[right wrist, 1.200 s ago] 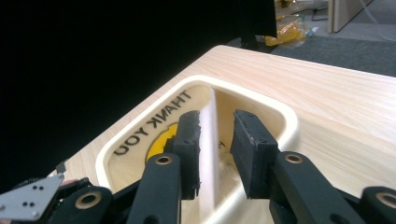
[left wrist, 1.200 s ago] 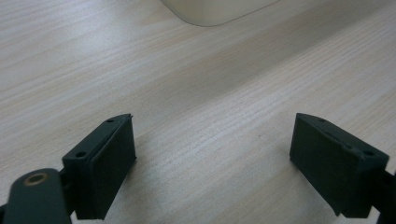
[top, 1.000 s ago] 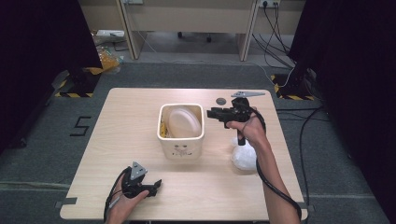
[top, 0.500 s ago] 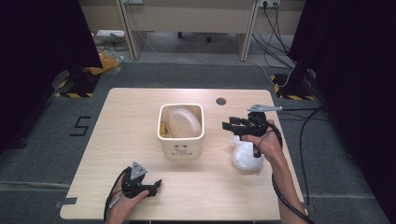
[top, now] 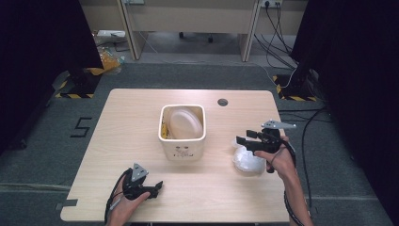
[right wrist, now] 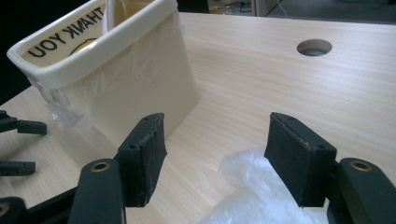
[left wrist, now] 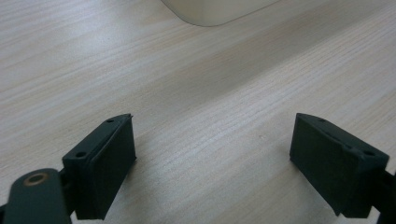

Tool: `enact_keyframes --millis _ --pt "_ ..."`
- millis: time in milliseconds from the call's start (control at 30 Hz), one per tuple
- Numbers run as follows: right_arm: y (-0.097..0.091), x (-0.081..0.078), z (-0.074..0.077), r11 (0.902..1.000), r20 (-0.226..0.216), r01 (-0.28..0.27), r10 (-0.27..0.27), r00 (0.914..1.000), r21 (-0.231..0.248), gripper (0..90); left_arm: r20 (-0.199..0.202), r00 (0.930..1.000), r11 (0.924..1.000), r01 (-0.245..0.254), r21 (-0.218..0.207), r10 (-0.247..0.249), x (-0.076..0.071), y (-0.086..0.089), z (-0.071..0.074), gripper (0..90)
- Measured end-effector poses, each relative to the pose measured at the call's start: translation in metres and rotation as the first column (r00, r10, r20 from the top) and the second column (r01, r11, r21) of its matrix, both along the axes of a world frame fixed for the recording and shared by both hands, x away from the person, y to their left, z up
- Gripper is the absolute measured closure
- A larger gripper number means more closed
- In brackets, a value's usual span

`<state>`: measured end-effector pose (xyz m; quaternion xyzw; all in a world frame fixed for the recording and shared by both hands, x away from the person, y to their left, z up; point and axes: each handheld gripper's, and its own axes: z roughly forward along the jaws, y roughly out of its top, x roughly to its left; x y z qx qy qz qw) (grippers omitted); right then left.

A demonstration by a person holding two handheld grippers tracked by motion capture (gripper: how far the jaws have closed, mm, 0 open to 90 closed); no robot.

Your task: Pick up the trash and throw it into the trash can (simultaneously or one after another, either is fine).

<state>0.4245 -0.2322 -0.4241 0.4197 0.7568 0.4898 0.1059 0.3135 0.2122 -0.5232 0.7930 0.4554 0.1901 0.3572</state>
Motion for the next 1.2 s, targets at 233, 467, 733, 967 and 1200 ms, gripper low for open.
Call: enact_keyframes --millis 233,467,733,967,1200 --pt "-0.010 -0.010 -0.012 0.9994 -0.008 0.034 -0.034 0.9994 -0.003 36.6 0.000 1.0000 1.0000 0.000 0.000 0.000 0.000 0.000 0.000 13.2" --pt "-0.013 -0.015 -0.021 0.9992 -0.021 0.029 -0.030 0.9993 -0.026 34.1 0.000 1.0000 1.0000 0.000 0.000 0.000 0.000 0.000 0.000 13.2" --pt "-0.017 -0.018 -0.027 0.9980 -0.032 0.043 -0.045 0.9985 -0.046 26.0 -0.001 1.0000 1.0000 0.000 0.000 0.000 0.000 0.000 0.000 13.1" --pt "-0.024 -0.024 -0.026 0.9959 -0.016 0.056 -0.057 0.9982 -0.072 24.2 0.000 1.0000 1.0000 0.000 0.000 0.000 0.000 0.000 0.000 13.2" --pt "-0.032 -0.024 -0.035 0.9882 -0.021 0.084 -0.088 0.9959 -0.127 22.7 0.000 1.0000 1.0000 0.000 0.000 0.000 0.000 0.000 0.000 13.1"
